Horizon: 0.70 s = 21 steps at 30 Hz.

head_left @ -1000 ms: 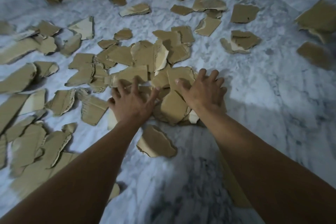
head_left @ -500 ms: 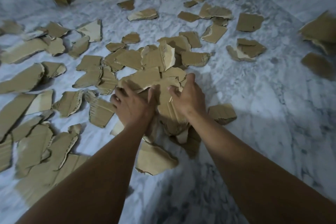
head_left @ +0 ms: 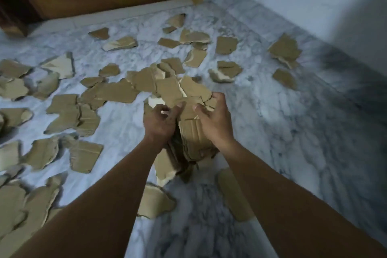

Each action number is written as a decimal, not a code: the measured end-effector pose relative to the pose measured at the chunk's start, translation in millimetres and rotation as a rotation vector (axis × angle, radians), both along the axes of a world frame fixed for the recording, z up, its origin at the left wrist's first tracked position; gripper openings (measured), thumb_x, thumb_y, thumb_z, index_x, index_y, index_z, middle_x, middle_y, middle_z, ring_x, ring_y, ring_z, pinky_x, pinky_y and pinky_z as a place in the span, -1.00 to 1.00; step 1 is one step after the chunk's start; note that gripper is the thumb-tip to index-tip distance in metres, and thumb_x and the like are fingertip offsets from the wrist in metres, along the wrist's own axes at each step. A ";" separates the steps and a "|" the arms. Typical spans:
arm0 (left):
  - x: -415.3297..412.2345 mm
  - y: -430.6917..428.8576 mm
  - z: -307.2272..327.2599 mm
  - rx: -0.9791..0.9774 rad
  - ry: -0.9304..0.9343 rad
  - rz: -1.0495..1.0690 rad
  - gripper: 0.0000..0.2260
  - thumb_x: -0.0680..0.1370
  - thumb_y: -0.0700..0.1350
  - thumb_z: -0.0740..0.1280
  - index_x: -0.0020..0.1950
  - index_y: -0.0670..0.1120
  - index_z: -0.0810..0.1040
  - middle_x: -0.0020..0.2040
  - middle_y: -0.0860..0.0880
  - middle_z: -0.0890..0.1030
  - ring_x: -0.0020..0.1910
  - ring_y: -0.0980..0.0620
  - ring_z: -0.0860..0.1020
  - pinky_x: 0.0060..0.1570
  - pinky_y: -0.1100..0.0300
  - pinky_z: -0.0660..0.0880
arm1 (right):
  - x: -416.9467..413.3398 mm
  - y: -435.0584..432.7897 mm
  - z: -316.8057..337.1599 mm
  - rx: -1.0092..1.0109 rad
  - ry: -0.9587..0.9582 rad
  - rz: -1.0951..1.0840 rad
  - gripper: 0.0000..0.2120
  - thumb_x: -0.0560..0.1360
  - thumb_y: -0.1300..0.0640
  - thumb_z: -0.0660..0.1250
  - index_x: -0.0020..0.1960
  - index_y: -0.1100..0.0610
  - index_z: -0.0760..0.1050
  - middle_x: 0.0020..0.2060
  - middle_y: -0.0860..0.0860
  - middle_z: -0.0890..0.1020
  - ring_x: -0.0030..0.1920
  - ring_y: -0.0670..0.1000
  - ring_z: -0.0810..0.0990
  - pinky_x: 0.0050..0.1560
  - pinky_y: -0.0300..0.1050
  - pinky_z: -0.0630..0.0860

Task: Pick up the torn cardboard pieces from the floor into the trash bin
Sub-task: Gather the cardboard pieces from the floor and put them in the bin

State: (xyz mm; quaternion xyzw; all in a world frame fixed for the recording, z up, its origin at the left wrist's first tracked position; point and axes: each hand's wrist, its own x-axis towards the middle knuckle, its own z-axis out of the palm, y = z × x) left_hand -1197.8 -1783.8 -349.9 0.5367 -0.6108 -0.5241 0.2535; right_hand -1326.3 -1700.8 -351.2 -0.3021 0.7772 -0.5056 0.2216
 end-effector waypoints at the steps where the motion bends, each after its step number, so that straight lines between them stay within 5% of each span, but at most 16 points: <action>1: -13.8 9.0 10.5 0.048 0.062 -0.023 -0.60 0.49 0.25 0.46 0.04 -0.06 0.53 -0.12 -0.05 0.63 -0.13 -0.02 0.60 -0.16 0.22 0.52 | -10.8 12.1 10.5 -0.002 0.015 -0.031 -0.57 0.53 -0.07 0.44 0.30 -0.06 0.34 0.06 -0.09 0.64 0.01 -0.06 0.70 0.03 -0.01 0.63; 4: -54.5 32.8 37.2 0.087 0.129 -0.171 -0.66 0.52 0.18 0.47 0.08 -0.05 0.57 -0.01 -0.09 0.68 0.00 -0.08 0.63 0.02 0.07 0.57 | -41.6 48.8 42.1 0.001 0.092 -0.122 -0.58 0.51 -0.11 0.42 0.28 -0.12 0.33 0.10 -0.09 0.62 0.08 0.04 0.68 0.10 0.08 0.61; 7: -92.2 57.1 60.9 0.002 0.164 -0.283 -0.78 0.52 0.13 0.47 -0.05 0.00 0.62 -0.16 -0.07 0.71 -0.04 -0.11 0.69 -0.07 0.08 0.57 | -66.5 87.5 65.0 -0.045 0.123 -0.216 -0.56 0.53 -0.07 0.40 0.34 -0.15 0.32 0.11 -0.05 0.60 0.10 0.11 0.66 0.11 0.15 0.60; 11: -136.1 97.6 82.2 -0.094 0.179 -0.370 -0.68 0.45 0.22 0.48 -0.03 0.00 0.63 -0.20 -0.03 0.73 -0.11 -0.06 0.70 -0.01 -0.01 0.62 | -99.9 141.3 82.5 -0.115 0.187 -0.290 -0.48 0.51 -0.09 0.37 0.43 -0.20 0.30 0.15 -0.03 0.62 0.12 0.12 0.65 0.14 0.16 0.59; 15: -168.8 154.2 112.4 -0.251 0.103 -0.429 -0.74 0.54 0.22 0.40 -0.02 0.04 0.59 -0.25 0.07 0.65 -0.20 -0.01 0.64 -0.21 0.13 0.53 | -126.5 201.7 107.3 -0.149 0.202 -0.338 -0.52 0.54 -0.03 0.38 0.38 -0.26 0.31 0.01 -0.20 0.59 0.06 0.06 0.68 0.10 0.10 0.61; 21: -222.3 240.9 176.8 -0.337 0.170 -0.505 -0.52 0.35 0.40 0.33 0.00 0.05 0.62 -0.10 -0.01 0.71 -0.07 -0.13 0.69 0.00 -0.05 0.62 | -172.7 292.7 172.8 -0.192 0.272 -0.416 -0.51 0.51 -0.04 0.39 0.36 -0.27 0.29 0.13 -0.08 0.64 0.06 0.03 0.68 0.12 0.08 0.62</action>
